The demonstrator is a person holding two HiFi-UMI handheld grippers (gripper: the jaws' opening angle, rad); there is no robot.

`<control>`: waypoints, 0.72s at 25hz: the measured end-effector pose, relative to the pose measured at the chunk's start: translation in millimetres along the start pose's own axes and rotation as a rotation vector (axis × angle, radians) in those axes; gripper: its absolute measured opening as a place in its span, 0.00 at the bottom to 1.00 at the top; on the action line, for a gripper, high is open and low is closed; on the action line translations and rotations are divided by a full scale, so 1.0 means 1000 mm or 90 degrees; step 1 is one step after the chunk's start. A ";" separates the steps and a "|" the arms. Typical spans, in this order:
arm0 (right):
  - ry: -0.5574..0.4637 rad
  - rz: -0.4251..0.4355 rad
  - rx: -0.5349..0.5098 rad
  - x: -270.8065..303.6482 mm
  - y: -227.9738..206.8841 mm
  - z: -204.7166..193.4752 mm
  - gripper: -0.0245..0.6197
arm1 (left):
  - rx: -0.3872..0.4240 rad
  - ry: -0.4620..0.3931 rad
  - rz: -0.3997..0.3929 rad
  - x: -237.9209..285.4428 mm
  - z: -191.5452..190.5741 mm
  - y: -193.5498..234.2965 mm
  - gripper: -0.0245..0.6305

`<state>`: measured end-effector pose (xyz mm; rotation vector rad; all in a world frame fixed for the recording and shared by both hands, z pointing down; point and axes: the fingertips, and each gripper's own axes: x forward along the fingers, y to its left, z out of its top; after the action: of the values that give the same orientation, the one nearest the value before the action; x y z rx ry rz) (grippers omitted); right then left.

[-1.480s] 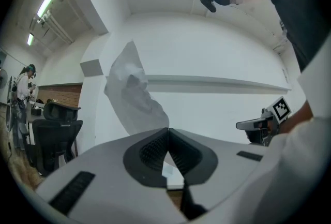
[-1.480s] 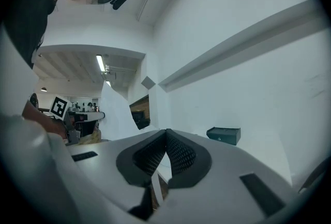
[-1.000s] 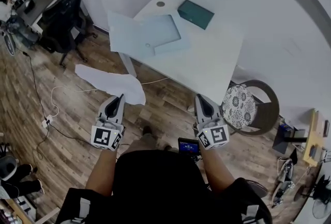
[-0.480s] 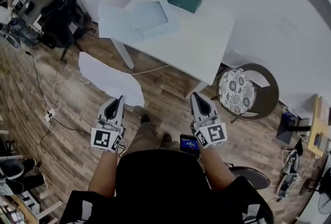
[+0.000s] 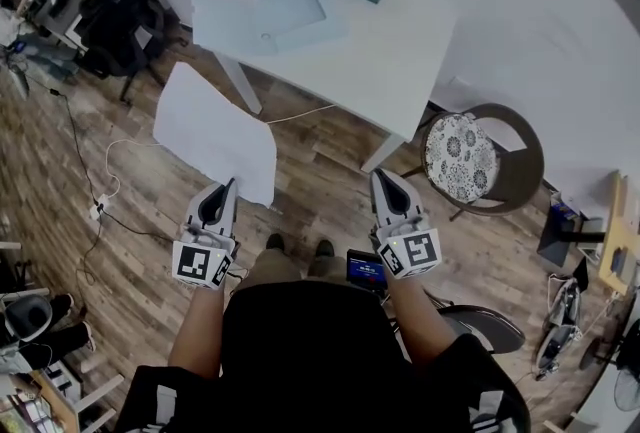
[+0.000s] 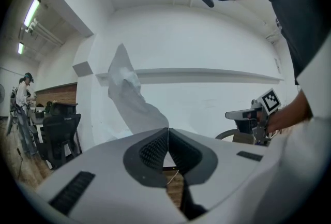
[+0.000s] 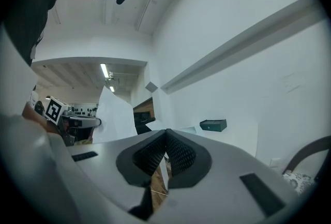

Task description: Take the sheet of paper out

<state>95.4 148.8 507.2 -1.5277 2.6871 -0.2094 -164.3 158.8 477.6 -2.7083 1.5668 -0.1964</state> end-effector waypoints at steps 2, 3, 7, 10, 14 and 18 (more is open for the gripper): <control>0.005 -0.002 -0.001 0.001 0.005 -0.002 0.05 | -0.001 0.004 -0.005 -0.002 -0.004 0.004 0.04; 0.009 -0.004 -0.002 0.002 0.007 -0.003 0.05 | -0.003 0.007 -0.008 -0.002 -0.007 0.007 0.04; 0.022 -0.008 -0.011 0.008 0.020 -0.007 0.05 | -0.023 0.009 -0.018 -0.002 -0.013 0.022 0.04; 0.031 -0.018 -0.018 0.015 0.029 -0.010 0.05 | -0.034 0.007 -0.026 -0.006 -0.016 0.034 0.04; 0.030 -0.022 -0.016 0.028 0.045 -0.008 0.05 | -0.039 0.013 -0.035 -0.015 -0.023 0.050 0.04; 0.038 -0.023 -0.025 0.037 0.057 -0.011 0.05 | -0.044 0.016 -0.046 -0.018 -0.028 0.057 0.04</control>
<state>26.8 146.4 511.4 -1.6061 2.7264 -0.2082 -225.9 147.5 499.1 -2.8296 1.5106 -0.1810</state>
